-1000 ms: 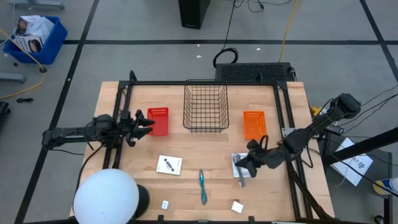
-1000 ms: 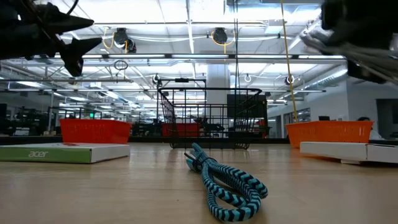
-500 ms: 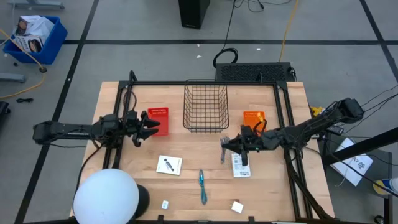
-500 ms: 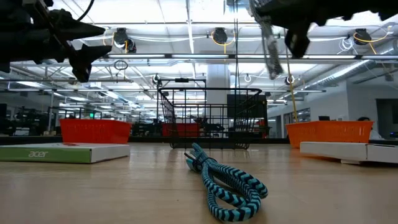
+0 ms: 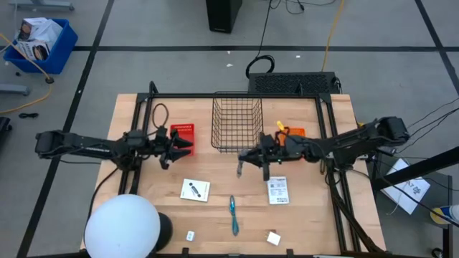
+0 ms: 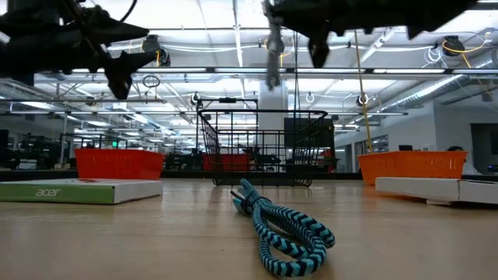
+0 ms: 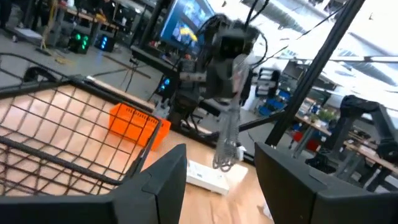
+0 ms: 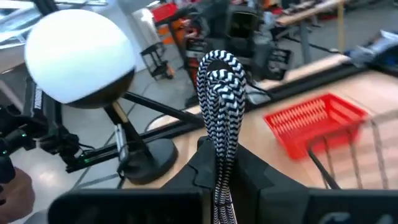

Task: Pick and place items into bin
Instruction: Put the black charger cable into the red basket

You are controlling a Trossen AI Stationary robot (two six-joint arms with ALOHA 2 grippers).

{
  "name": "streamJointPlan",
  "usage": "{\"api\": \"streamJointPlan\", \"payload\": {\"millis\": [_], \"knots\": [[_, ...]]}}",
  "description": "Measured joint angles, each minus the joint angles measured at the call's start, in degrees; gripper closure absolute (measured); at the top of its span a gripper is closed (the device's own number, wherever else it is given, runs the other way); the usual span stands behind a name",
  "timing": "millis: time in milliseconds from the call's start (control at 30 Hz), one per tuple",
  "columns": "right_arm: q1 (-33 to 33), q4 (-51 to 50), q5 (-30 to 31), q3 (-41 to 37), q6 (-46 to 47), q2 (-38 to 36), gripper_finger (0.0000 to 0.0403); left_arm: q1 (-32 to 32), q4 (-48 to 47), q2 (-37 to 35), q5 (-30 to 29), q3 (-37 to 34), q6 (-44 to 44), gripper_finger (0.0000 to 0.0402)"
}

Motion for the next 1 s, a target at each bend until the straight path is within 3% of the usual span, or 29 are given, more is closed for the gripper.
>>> {"api": "streamJointPlan", "payload": {"millis": [200,433,1000], "knots": [[-2.15,-2.22,-3.51,8.43,-2.89,6.21,0.0387,-0.15,-0.19,8.69,2.47,6.16,0.51,0.0208],[-5.49,-2.14,-6.33,12.71,-4.88,9.11,0.0387,-2.03,-0.04,16.53,4.33,10.74,2.62,0.0208],[-7.06,-1.81,-6.24,13.39,-5.26,9.14,0.0387,-5.14,0.01,29.34,1.54,22.18,7.81,0.0208]]}}
